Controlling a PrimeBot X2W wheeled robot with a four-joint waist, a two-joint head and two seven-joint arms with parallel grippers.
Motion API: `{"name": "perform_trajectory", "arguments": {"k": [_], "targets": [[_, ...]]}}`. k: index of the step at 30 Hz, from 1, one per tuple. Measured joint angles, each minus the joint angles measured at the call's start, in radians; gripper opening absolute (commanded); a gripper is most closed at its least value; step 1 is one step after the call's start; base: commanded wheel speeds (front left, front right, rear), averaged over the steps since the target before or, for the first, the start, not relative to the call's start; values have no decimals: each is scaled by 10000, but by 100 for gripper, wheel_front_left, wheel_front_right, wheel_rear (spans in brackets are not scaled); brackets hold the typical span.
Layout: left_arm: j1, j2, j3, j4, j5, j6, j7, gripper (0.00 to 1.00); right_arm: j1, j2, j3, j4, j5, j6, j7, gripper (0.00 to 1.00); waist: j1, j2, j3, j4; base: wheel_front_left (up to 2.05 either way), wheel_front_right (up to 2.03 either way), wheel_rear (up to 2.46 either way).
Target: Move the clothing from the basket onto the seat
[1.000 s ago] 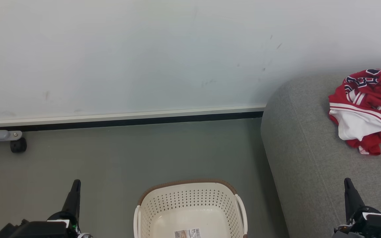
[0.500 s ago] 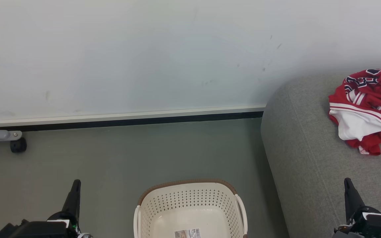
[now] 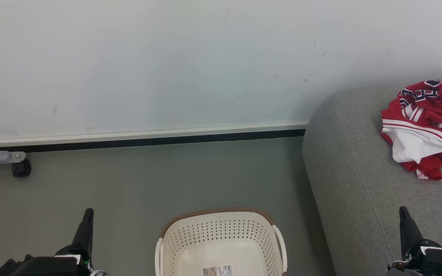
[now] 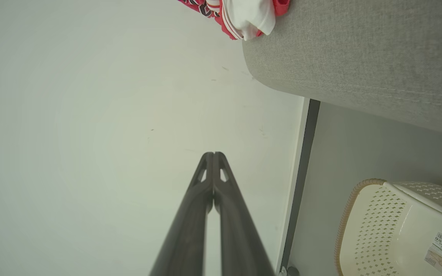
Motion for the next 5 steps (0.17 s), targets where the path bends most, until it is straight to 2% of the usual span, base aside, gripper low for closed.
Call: {"name": "perform_trajectory", "arguments": {"k": [5], "targets": [[0, 0, 0, 2, 0, 0, 0, 0, 0, 0, 0, 0, 0, 0, 0, 0, 0, 0, 0, 0, 0, 0, 0]]}}
